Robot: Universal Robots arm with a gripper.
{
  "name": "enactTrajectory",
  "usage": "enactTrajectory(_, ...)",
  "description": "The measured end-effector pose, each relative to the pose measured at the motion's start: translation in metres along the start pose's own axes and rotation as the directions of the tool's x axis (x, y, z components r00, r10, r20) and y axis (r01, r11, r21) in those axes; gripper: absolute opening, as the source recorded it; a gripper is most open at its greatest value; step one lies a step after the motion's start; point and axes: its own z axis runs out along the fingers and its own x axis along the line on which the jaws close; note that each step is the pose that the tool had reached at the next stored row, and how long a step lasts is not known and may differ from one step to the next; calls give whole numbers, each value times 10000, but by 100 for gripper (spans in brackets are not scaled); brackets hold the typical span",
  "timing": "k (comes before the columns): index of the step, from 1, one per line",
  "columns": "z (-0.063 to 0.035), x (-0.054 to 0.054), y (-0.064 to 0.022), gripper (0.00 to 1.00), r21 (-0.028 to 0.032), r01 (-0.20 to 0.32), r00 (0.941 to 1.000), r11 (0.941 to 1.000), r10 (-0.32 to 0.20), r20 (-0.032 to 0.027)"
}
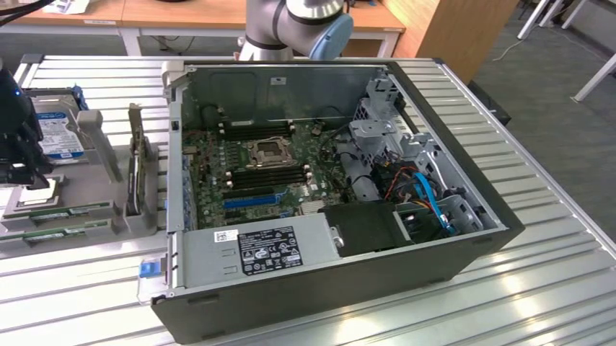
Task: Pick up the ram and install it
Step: 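Pick up the ram and move it above insertion slot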
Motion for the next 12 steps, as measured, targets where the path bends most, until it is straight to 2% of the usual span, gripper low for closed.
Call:
enactTrajectory(7,72,8,-3,31,0,0,10000,10000,0,5)
enactTrajectory(12,78,8,-3,31,-2,-1,10000,10000,1,3)
